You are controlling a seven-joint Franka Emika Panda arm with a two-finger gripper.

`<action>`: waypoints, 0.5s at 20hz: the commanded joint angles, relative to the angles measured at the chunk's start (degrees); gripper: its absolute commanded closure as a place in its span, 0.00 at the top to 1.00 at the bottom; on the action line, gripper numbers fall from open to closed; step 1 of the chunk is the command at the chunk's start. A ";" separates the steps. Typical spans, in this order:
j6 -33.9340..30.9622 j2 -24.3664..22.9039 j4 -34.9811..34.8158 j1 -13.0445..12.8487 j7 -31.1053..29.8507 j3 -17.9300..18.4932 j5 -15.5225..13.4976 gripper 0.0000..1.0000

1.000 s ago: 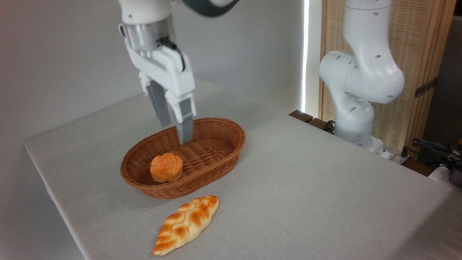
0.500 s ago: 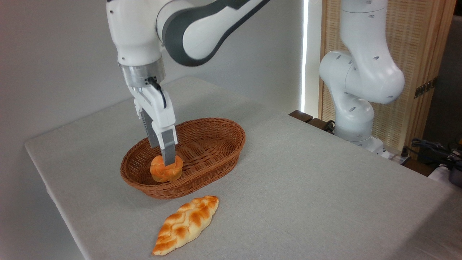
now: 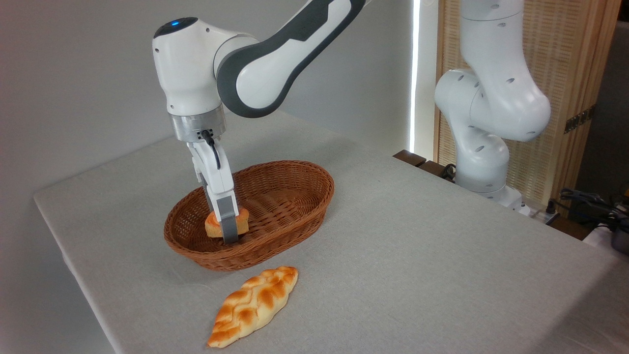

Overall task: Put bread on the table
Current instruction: 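Close the gripper on the round orange bun inside the basket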

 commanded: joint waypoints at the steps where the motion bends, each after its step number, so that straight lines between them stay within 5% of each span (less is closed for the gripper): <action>1: 1.33 0.06 -0.64 0.16 -1.05 0.09 0.97 0.60; 5: 1.33 -0.03 -0.47 0.24 -0.96 0.09 0.62 0.32; 10: 1.24 -0.38 -0.38 0.33 -0.96 0.09 -1.58 0.31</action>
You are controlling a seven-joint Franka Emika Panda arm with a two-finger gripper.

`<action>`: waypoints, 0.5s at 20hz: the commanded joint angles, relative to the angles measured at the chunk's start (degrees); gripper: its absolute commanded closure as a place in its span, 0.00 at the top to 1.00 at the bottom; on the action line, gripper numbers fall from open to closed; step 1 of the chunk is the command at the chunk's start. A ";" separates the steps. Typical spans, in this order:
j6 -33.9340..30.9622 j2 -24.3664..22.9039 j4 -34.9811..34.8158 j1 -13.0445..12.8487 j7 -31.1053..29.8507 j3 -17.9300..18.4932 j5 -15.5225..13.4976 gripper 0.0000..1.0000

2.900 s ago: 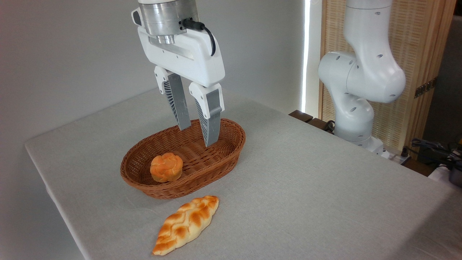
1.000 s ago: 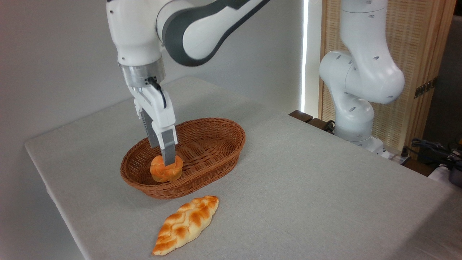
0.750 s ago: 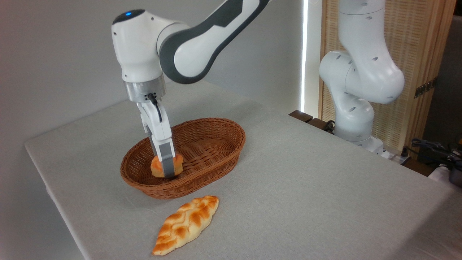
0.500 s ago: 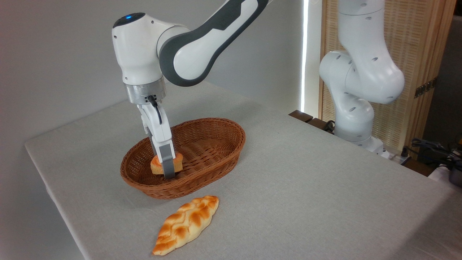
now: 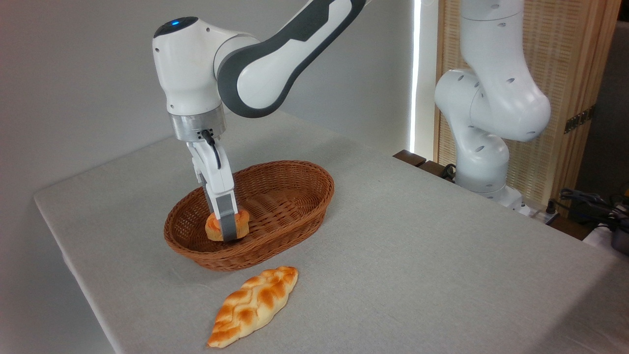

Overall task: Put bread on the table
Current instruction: 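Close the gripper on the round orange bun inside the basket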

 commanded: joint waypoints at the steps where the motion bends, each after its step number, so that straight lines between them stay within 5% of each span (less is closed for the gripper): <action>1: 1.15 -0.29 -0.41 0.24 -0.80 0.09 -0.85 0.31; 10: 0.28 -1.16 0.99 0.68 -0.89 0.26 -0.93 0.31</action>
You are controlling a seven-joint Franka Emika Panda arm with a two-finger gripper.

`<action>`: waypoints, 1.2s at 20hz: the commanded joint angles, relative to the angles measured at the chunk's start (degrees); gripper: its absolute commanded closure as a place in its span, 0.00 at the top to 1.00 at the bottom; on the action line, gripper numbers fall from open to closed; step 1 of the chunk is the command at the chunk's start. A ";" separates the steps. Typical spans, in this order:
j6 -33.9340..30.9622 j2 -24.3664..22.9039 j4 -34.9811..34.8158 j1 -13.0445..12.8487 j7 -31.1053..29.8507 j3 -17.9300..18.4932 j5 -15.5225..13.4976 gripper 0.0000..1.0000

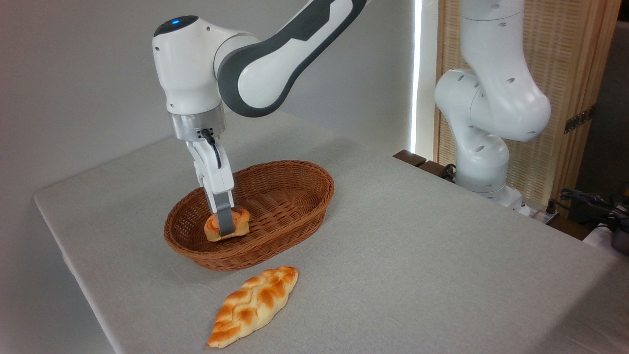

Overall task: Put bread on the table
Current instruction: 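Close the gripper on the round orange bun inside the basket, then lift the held bun up and out over the basket rim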

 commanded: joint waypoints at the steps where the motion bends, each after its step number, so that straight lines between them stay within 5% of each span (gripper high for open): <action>1: -1.03 -1.37 1.39 0.60 -1.40 0.35 -0.87 0.31; 9: -28.35 -2.69 14.83 2.01 -1.58 7.37 -6.06 0.32; 13: -37.06 -6.64 15.11 2.01 10.43 14.04 -5.27 0.33; 15: -37.34 -7.69 14.23 1.92 16.15 17.30 -4.13 0.33; 19: -34.90 -8.40 8.10 1.75 24.43 18.81 3.95 0.33; 22: -24.11 -9.19 -0.95 1.75 24.62 18.81 4.49 0.41; 24: -19.35 -9.11 -4.74 1.49 24.62 18.81 4.49 0.56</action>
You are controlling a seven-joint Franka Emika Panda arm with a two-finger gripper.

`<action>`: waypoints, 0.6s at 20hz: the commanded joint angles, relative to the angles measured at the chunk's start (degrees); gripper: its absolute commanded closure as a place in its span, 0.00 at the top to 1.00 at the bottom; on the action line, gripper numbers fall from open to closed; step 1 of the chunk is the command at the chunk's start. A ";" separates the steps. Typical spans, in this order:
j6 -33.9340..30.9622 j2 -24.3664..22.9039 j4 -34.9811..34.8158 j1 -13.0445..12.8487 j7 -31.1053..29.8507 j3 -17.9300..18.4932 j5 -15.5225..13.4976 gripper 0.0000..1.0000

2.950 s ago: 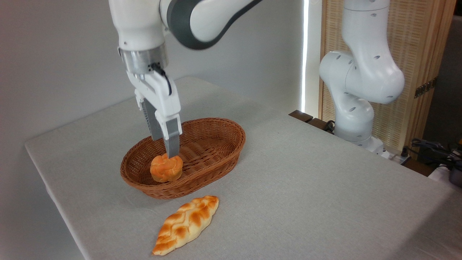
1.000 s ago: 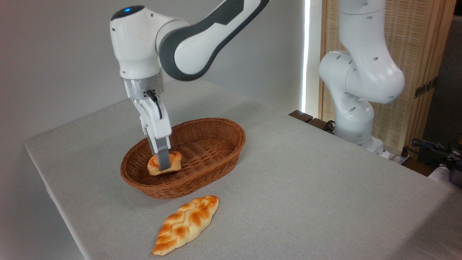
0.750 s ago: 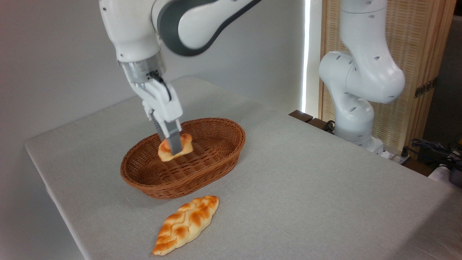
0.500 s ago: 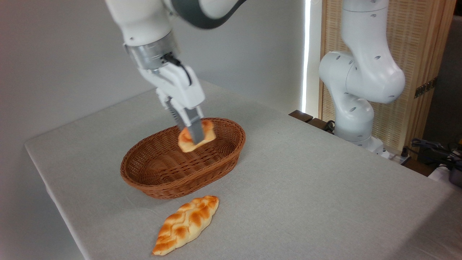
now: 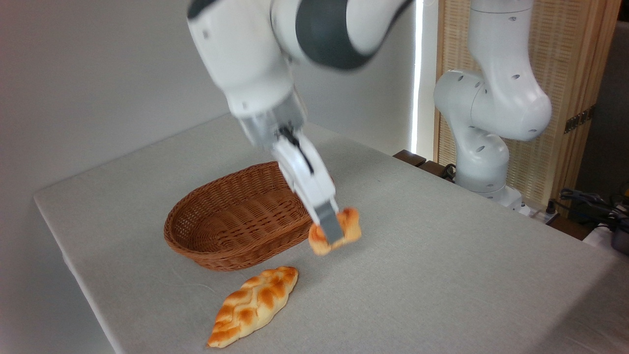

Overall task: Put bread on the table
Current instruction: 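Lift the held bun up and out over the basket rim, then lower the bun onto the table beside the braided loaf and release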

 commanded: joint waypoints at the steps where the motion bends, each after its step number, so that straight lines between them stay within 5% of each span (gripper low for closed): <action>1: 8.34 -1.71 -8.48 -0.74 0.91 0.24 0.95 0.68; 5: 8.62 -1.71 -9.20 -0.74 1.09 0.24 1.03 1.00; 12: 8.35 -1.45 -9.29 -0.65 1.18 0.24 1.03 1.00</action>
